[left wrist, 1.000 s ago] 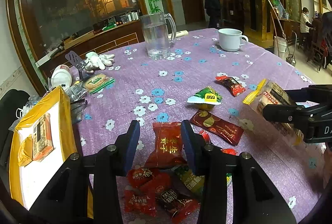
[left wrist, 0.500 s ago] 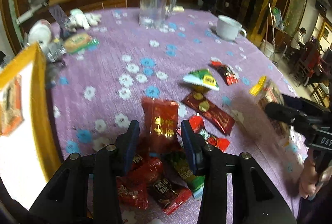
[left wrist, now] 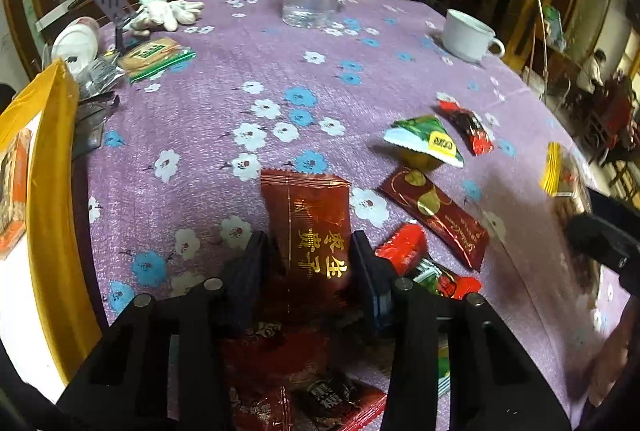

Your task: Organize snacks

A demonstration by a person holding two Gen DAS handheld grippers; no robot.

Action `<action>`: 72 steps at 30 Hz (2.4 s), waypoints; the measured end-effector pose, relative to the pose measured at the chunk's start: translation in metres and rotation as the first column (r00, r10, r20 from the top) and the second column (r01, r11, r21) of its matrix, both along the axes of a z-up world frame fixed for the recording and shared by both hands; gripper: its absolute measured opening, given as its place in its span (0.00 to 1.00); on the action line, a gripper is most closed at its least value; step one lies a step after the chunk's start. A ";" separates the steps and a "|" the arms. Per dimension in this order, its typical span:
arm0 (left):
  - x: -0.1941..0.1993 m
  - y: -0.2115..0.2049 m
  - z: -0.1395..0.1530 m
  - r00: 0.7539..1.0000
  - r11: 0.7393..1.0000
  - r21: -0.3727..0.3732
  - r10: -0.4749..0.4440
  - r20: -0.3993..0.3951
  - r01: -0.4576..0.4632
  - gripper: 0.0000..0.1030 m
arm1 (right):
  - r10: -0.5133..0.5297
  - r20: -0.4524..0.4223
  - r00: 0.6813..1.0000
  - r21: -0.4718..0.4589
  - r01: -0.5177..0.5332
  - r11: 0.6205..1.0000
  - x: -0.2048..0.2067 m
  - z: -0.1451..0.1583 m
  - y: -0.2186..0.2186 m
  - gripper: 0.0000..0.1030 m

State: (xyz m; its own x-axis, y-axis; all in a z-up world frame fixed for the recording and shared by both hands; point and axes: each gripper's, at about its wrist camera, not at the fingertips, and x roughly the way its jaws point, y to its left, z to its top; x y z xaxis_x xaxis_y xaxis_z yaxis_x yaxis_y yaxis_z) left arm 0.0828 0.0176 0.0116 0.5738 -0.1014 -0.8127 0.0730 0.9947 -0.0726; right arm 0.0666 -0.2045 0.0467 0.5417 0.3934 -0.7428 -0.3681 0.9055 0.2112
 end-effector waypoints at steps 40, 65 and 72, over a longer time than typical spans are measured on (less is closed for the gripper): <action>-0.020 -0.001 0.028 0.986 0.999 0.043 -0.005 0.166 -0.002 0.37 | 0.000 -0.002 1.000 -0.005 0.000 1.000 0.001 -0.002 0.001 0.71; -0.023 -0.001 0.033 0.980 0.998 0.064 0.003 0.198 -0.015 0.37 | -0.001 -0.008 1.000 -0.018 0.001 1.000 0.003 -0.005 0.000 0.71; -0.025 -0.001 0.034 0.978 0.997 0.068 0.006 0.207 -0.021 0.37 | -0.001 -0.008 1.000 -0.019 0.001 1.000 0.003 -0.005 0.001 0.71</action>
State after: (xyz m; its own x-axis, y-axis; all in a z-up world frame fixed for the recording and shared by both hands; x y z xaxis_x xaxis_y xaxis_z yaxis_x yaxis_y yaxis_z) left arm 0.0581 0.0170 0.0455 0.7310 -0.0397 -0.6813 0.0656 0.9978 0.0123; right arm 0.0692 -0.2038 0.0419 0.5360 0.3785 -0.7546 -0.3656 0.9098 0.1966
